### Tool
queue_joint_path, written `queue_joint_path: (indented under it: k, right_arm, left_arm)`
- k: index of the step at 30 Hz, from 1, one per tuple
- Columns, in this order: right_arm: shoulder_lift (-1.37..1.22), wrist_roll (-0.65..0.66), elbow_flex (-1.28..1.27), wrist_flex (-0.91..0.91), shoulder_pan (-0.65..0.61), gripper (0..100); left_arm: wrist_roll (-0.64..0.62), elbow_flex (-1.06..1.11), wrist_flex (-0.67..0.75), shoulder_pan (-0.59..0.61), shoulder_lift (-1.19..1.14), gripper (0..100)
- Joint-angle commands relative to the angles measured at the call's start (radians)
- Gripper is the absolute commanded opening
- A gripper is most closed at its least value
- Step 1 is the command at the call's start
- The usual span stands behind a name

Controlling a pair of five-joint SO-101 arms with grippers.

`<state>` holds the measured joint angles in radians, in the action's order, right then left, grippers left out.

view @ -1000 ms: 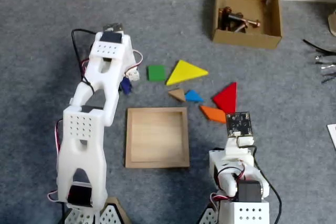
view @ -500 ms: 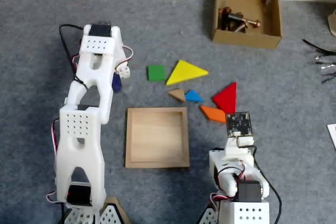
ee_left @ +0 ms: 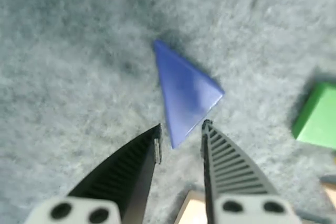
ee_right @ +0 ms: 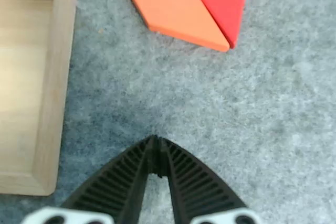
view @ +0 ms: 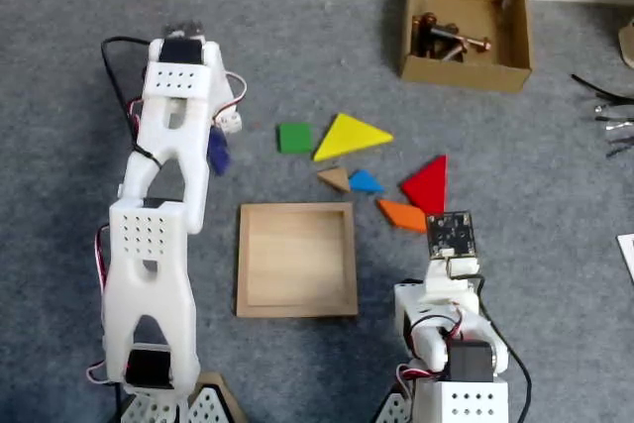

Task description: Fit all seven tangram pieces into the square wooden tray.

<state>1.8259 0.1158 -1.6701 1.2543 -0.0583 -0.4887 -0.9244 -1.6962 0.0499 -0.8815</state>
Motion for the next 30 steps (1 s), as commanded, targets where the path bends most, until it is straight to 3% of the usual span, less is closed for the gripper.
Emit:
queue_joint_path:
  k: [1,5,11,30]
  right_arm:
    - [0.013,-0.005,-0.122,-0.007,-0.007,0.5]
    - [0.013,-0.005,-0.122,-0.007,-0.007,0.5]
    - [0.013,-0.005,-0.122,-0.007,-0.007,0.5]
    - [0.013,-0.005,-0.122,-0.007,-0.007,0.5]
  left_arm:
    - [0.002,-0.002,0.055,0.005,0.025,13]
    - [0.008,0.027,0.109,0.005,0.025,14]
    - [-0.002,0.071,0.109,0.019,0.025,31]
    - [-0.078,0.07,0.17,0.067,-0.077,31]
